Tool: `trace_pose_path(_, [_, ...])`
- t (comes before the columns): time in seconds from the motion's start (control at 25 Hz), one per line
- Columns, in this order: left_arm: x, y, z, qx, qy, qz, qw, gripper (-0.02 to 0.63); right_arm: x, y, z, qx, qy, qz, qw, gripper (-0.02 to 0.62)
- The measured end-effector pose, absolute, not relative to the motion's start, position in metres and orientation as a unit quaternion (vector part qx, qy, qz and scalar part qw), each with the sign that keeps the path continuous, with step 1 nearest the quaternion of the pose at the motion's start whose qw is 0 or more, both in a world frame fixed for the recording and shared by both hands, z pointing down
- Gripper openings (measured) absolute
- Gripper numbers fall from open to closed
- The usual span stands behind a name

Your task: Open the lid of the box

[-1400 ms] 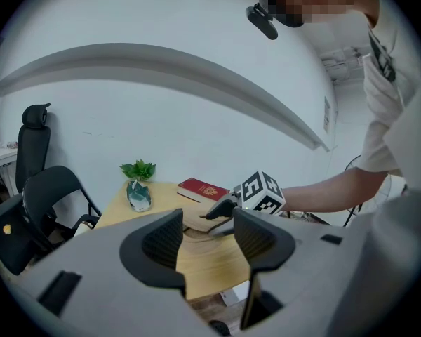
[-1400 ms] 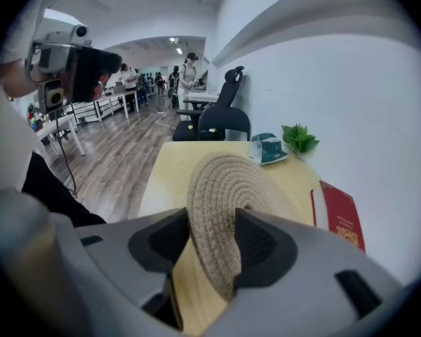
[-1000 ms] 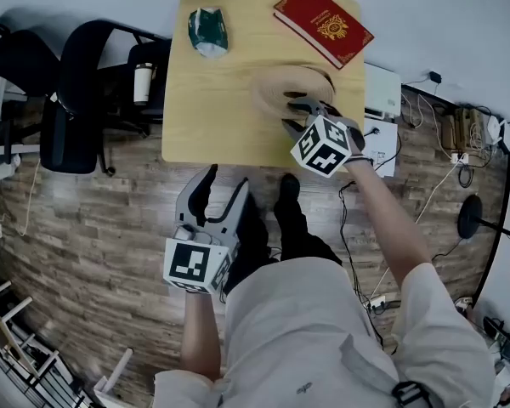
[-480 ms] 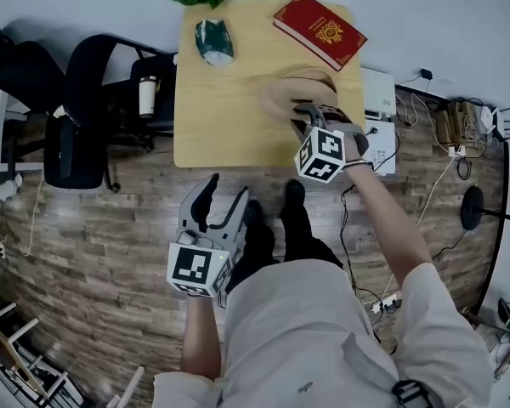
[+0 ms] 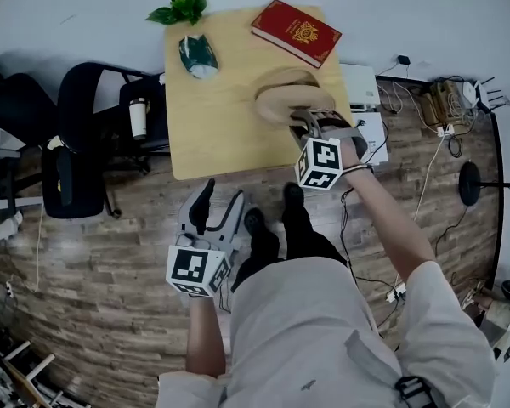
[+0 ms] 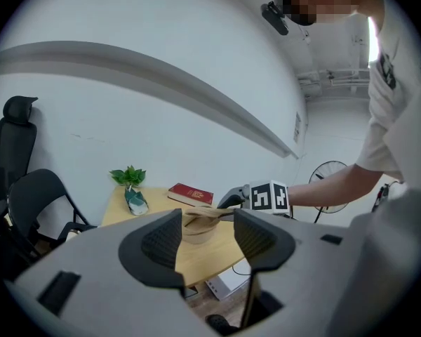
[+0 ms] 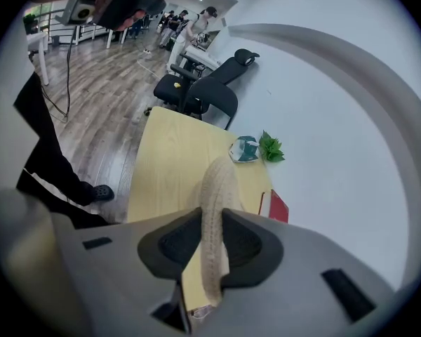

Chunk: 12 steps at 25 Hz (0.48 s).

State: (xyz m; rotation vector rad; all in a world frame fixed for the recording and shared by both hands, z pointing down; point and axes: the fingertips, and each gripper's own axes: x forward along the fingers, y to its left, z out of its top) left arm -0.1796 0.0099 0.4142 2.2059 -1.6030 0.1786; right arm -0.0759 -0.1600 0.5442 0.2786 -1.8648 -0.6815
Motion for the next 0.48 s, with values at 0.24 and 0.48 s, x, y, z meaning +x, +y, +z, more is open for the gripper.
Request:
trace_pose_path(0.24, [-0.173, 0.01, 0.41, 0.812, -0.545, 0.056, 0.202, 0.212, -0.066, -0.139, 0.52, 0.137, -0.783, -0.297, 0.529, 0.086])
trace_pose_path(0.48, [-0.164, 0.003, 0.402, 0.833, -0.515, 0.062, 0.193, 0.212, -0.064, -0.121, 0.49, 0.175, -0.803, -0.278, 0.497, 0.084])
